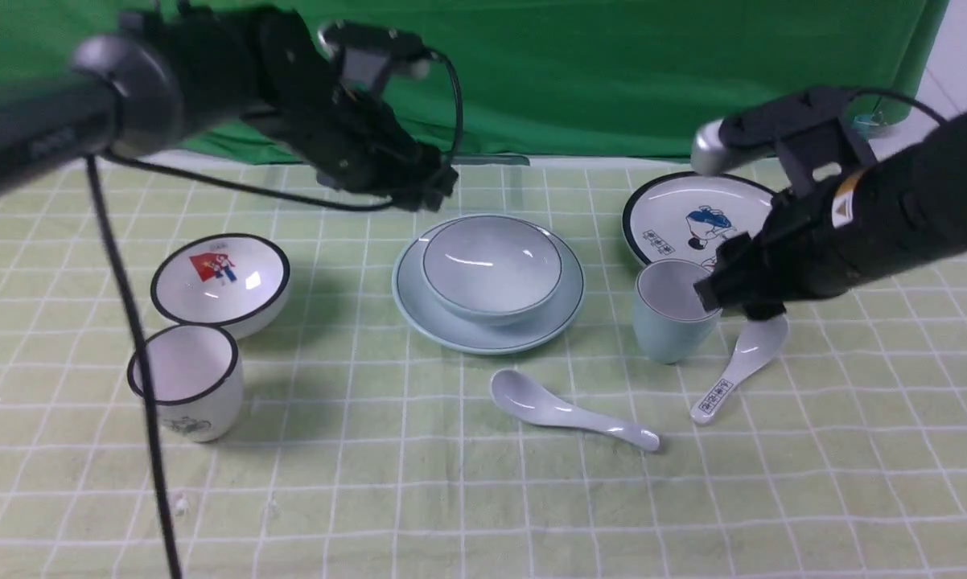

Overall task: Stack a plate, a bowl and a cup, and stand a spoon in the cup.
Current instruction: Use the right arm to grab a blue teacup

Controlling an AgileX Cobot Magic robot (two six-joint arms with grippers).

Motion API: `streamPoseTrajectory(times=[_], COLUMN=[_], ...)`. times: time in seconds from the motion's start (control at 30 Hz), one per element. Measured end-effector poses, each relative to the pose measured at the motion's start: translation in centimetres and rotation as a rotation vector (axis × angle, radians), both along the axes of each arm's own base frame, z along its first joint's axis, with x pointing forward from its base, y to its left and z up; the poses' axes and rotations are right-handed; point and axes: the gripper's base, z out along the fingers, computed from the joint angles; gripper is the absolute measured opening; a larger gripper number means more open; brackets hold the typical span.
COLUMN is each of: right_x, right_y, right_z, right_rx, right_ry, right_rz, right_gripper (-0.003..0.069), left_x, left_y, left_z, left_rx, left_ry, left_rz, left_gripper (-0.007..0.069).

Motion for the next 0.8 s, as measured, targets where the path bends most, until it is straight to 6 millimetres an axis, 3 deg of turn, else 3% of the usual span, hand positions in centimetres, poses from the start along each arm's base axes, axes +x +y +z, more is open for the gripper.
streamPoseTrajectory(times=[0.1,0.13,0.2,0.23,0.27,0.3,0.37,0.4,0.47,0.57,0.7,0.8], right_x=[3.0,3.3,5.0,5.8,5.8,6.3,6.5,6.7,6.7,6.9,7.5,8.2], right_y=[-0.7,-0.7,-0.8,-0.6,-0.6,-0.3,-0.1,0.2,0.3,0.6,1.2,2.9], right_z=[-1.5,-2.0,-3.3,-4.4,-4.6,-5.6,-6.3,-7.1,-7.4,-7.1,-4.4,-1.3], right_rx=[-0.010,-0.014,-0.024,-0.029,-0.033,-0.038,-0.034,-0.044,-0.050,-0.055,-0.010,0.063], right_ry=[0.027,0.037,0.066,0.090,0.096,0.123,0.141,0.158,0.158,0.135,0.093,0.033], right_rz=[-0.046,-0.050,-0.065,-0.067,-0.065,-0.053,-0.045,-0.024,-0.011,0.018,0.038,0.095], right_gripper=[0.0404,0.0404,0.0405,0.0403,0.0403,0.0385,0.0364,0.0296,0.0242,0.0082,0.0079,0.0079], left_x=[-2.9,-3.3,-6.0,-7.7,-8.0,-10.2,-12.0,-14.8,-16.7,-21.9,-27.3,-29.6], left_y=[1.2,1.4,2.0,2.4,2.4,3.0,3.4,4.1,4.6,6.2,7.9,8.6], left_z=[5.2,5.9,9.1,10.1,10.4,10.9,11.1,11.0,10.7,9.7,7.0,4.0], left_rx=[-0.015,-0.020,-0.033,-0.038,-0.040,-0.042,-0.045,-0.043,-0.037,0.007,0.069,0.076], left_ry=[-0.040,-0.053,-0.091,-0.096,-0.104,-0.106,-0.107,-0.113,-0.117,-0.139,-0.170,-0.190], left_rz=[0.020,0.021,0.017,0.015,0.015,0.014,0.017,0.019,0.020,0.027,0.037,0.046], left_gripper=[0.0384,0.0380,0.0321,0.0274,0.0274,0.0210,0.0169,0.0111,0.0078,0.0015,-0.0005,-0.0008])
